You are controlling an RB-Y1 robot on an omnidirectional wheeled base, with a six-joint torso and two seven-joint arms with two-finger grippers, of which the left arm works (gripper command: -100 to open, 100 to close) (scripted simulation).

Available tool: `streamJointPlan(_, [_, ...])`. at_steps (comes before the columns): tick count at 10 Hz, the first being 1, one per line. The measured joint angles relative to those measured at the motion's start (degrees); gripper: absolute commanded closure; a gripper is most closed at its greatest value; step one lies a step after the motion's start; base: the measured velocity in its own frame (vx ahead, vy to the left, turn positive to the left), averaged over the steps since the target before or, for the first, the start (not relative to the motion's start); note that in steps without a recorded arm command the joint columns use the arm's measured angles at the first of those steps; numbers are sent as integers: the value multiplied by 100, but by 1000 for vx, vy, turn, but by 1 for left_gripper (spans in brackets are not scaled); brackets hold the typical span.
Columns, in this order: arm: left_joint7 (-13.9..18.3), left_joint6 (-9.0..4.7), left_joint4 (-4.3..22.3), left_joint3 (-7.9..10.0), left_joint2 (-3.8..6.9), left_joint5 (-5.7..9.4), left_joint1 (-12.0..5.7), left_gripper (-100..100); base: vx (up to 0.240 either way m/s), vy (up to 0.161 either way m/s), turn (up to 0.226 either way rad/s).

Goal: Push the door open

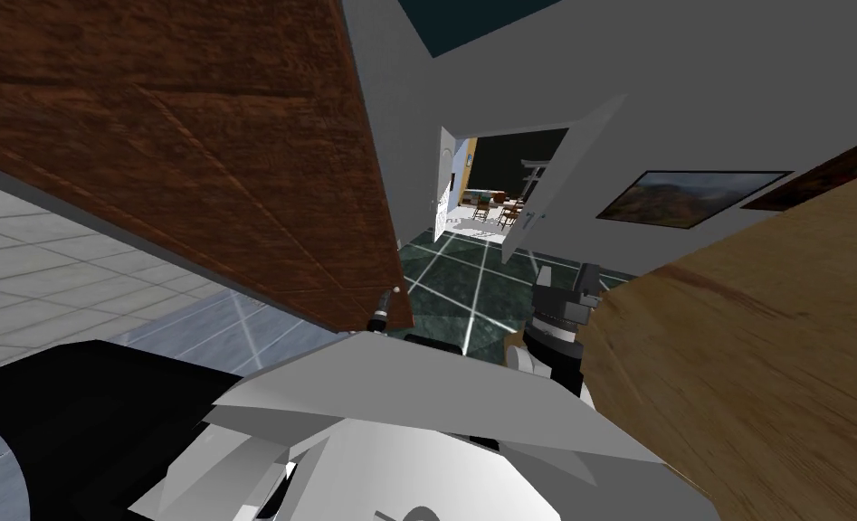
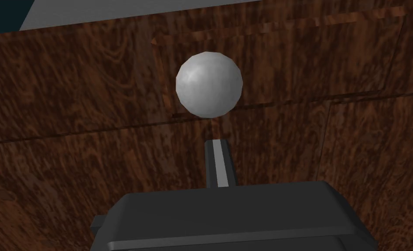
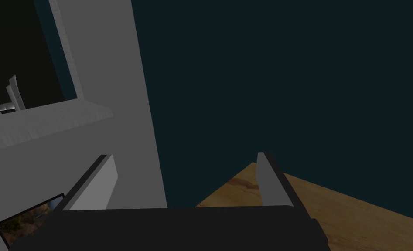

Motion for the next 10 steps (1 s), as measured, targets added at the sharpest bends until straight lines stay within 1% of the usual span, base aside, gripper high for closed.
streamJointPlan(3, [9,34,-84,1,-65,43,56,-100,-192,-125,55])
streamJointPlan(5, [27,60,-153,6,-135,76,107,-100,-179,-146,42])
streamJointPlan(6, [33,78,-201,6,-184,90,139,-100,-76,-70,16])
streamJointPlan(7, [34,83,-206,5,-191,91,145,-100,107,13,-29])
streamJointPlan(8, [30,74,-201,13,-173,94,149,-100,223,31,-28])
streamJointPlan(10, [14,30,-147,39,-150,103,118,-100,257,82,-26])
